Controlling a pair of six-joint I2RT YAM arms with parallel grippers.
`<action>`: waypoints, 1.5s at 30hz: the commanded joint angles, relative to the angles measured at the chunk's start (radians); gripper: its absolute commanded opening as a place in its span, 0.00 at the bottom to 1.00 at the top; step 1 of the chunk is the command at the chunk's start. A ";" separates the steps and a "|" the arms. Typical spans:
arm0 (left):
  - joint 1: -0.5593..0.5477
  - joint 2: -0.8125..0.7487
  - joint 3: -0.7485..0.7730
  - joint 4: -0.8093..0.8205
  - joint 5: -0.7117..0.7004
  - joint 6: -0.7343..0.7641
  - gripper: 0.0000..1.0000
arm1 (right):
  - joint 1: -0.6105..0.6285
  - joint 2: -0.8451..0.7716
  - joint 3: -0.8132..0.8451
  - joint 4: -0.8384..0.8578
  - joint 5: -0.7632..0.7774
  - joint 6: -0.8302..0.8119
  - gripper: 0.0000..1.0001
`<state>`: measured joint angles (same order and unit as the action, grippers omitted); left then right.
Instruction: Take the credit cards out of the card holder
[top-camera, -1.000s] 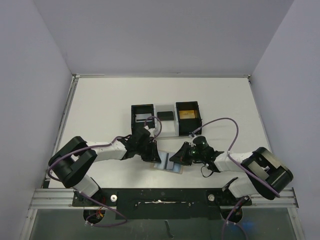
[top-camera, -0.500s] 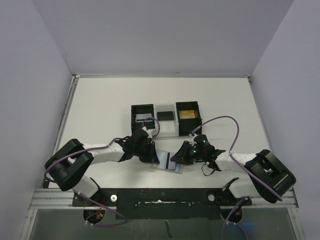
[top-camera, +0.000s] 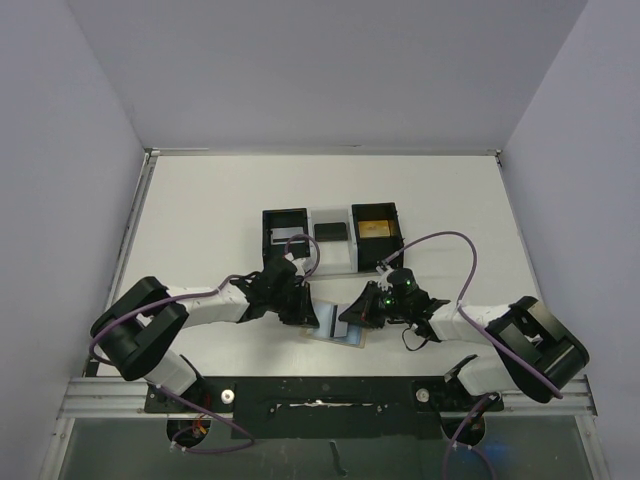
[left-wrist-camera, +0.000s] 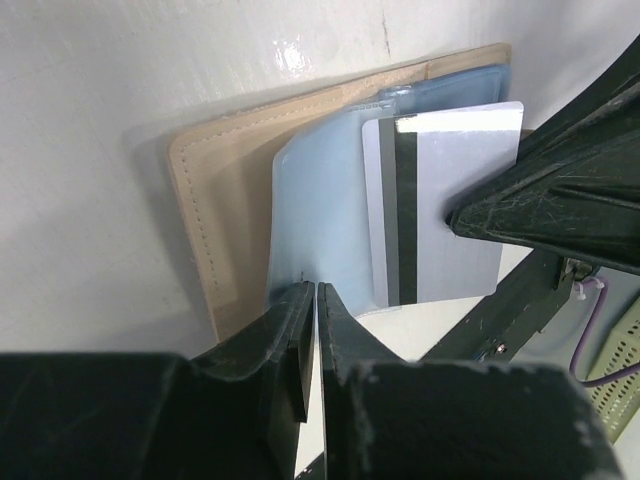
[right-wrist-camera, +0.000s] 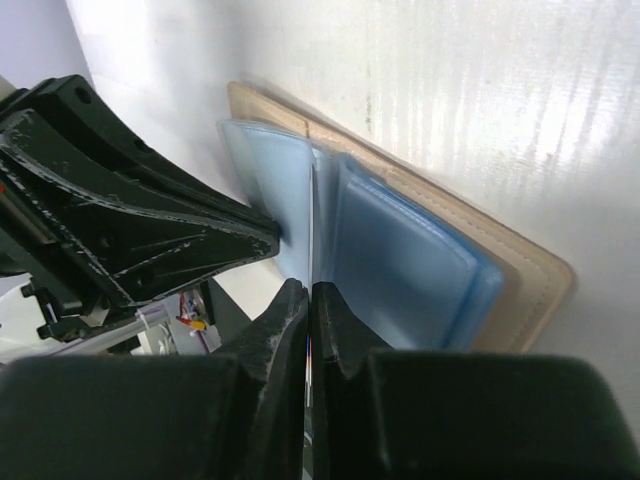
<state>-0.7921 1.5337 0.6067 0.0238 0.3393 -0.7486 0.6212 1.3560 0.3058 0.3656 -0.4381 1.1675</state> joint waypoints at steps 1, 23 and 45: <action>0.001 -0.016 0.020 -0.047 -0.061 0.019 0.08 | -0.010 -0.043 0.035 -0.066 0.013 -0.037 0.00; 0.056 -0.544 -0.053 -0.155 -0.289 0.070 0.32 | 0.010 -0.028 0.154 -0.195 0.073 -0.080 0.00; 0.578 -0.732 0.143 -0.387 -0.148 0.429 0.82 | 0.029 -0.216 0.389 -0.455 0.247 -0.370 0.00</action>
<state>-0.3099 0.8925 0.7181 -0.3740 0.1402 -0.4126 0.6304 1.1687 0.5888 -0.0765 -0.2562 0.9157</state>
